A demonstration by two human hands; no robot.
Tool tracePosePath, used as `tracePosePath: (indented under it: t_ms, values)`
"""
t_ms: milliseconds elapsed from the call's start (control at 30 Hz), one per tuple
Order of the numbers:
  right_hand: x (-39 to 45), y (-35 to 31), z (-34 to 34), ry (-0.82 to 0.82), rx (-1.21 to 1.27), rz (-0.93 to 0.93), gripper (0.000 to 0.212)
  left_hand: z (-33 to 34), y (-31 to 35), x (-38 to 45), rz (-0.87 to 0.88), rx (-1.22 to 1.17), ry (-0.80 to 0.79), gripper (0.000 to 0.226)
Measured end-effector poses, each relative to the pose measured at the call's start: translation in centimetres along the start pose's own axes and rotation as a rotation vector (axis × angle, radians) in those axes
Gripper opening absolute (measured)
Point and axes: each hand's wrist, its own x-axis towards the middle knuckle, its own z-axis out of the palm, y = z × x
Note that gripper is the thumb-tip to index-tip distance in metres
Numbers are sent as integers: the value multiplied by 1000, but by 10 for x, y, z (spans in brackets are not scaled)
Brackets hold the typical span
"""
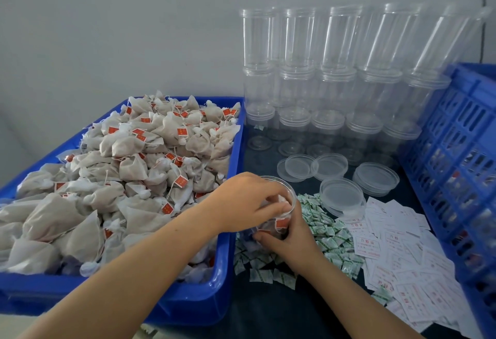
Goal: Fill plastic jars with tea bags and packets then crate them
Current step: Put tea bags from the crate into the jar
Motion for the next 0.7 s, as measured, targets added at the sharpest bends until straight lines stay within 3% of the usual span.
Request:
tracePosePath:
  t_ms: [100,267,400,500,700]
  values:
    - [2,-3,-5,-42,0,31,94,2,-1,0,17,19,-107,43]
    - [-2,-17,-10,-65,-8,44,102,3,-1,-1,22,15,-130,45]
    - [-10,-24,-16,-60,-15,57,88,-5,0,-1,-3,-237,31,21]
    - [-21,-25,-24,-45,-26,98,92,-9,-6,6,-111,-230,167,16]
    - [-42,-16,-40,43,-22,130,94,5,-9,55,-323,-143,-187,23]
